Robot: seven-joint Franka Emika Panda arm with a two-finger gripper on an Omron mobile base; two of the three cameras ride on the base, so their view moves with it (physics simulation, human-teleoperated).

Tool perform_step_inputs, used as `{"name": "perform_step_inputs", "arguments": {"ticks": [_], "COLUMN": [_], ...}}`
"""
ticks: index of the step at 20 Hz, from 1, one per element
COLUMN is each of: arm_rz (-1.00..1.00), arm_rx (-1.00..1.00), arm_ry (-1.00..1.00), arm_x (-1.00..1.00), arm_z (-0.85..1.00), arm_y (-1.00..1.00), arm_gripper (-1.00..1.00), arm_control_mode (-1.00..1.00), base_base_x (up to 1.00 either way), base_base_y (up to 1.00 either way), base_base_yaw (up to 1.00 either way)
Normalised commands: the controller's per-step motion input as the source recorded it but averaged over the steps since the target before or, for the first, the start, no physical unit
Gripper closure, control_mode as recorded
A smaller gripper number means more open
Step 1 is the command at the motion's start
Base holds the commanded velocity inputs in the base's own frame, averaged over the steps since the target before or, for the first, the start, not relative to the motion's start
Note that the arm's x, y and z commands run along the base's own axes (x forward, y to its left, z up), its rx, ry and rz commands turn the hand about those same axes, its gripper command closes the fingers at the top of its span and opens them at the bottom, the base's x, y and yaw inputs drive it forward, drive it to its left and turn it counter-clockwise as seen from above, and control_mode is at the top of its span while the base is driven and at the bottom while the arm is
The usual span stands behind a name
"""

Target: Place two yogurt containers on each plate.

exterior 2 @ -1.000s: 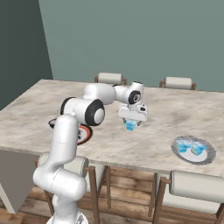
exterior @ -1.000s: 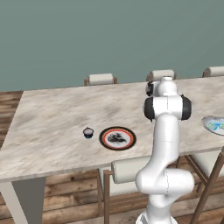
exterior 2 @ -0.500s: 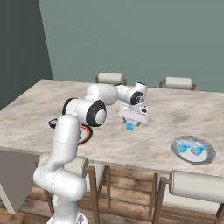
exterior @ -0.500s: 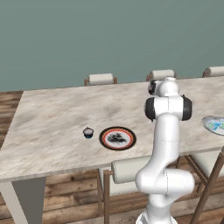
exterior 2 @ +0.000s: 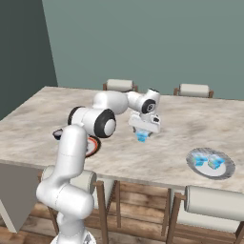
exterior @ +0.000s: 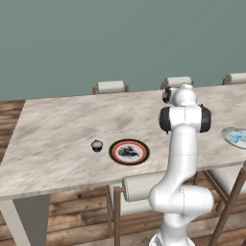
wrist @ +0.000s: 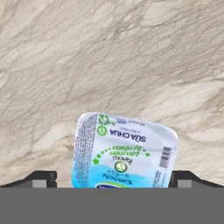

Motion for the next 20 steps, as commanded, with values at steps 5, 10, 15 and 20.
{"name": "perform_step_inputs", "arguments": {"ticks": [5, 10, 15, 20], "arm_rz": [-0.01, -0.02, -0.01, 0.0], "arm_rx": [0.0, 0.0, 0.0, 0.0], "arm_ry": [-0.03, 0.0, -0.02, -0.05], "arm_x": [0.2, 0.02, 0.0, -0.23], "arm_z": [-0.03, 0.0, -0.13, -0.02], "arm_y": [0.04, 0.0, 0.0, 0.0], "arm_gripper": [-1.0, -1.0, -1.0, -1.0], "arm_control_mode": [-1.0, -1.0, -1.0, -1.0], "base_base_x": [0.0, 0.0, 0.0, 0.0], "base_base_y": [0.0, 0.0, 0.0, 0.0], "base_base_yaw": [0.0, 0.0, 0.0, 0.0]}}
